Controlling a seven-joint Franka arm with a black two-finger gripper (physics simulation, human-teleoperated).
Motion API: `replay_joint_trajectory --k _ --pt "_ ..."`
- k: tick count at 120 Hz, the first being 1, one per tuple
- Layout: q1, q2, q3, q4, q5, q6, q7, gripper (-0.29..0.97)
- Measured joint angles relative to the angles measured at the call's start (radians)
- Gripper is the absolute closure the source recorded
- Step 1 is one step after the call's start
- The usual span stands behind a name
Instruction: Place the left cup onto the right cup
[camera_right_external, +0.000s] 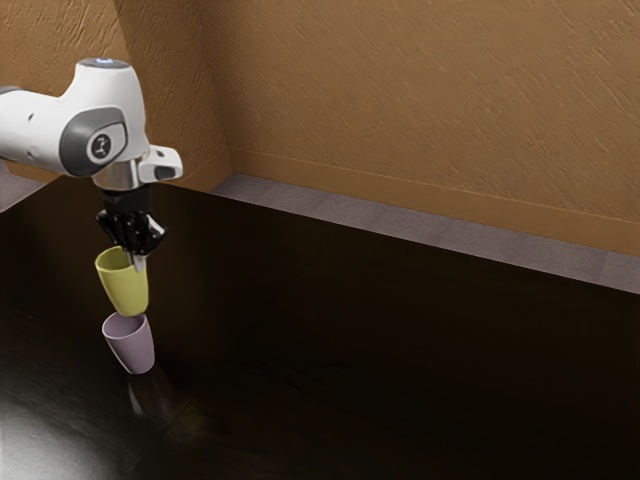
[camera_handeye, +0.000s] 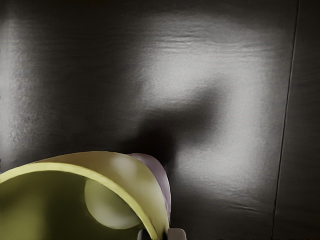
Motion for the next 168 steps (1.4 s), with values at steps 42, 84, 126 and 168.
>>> replay_joint_trajectory --k 42,84,126,168 --pt "0.016 -0.005 -0.009 -0.021 0.000 0.000 -0.011 0.79" --pt "0.021 -0.002 -0.009 -0.033 0.001 0.005 -0.019 0.79" --pt "0.030 -0.001 -0.009 -0.041 0.000 0.009 -0.024 0.79" --pt "0.031 0.010 -0.009 -0.041 0.000 0.014 -0.026 0.79"
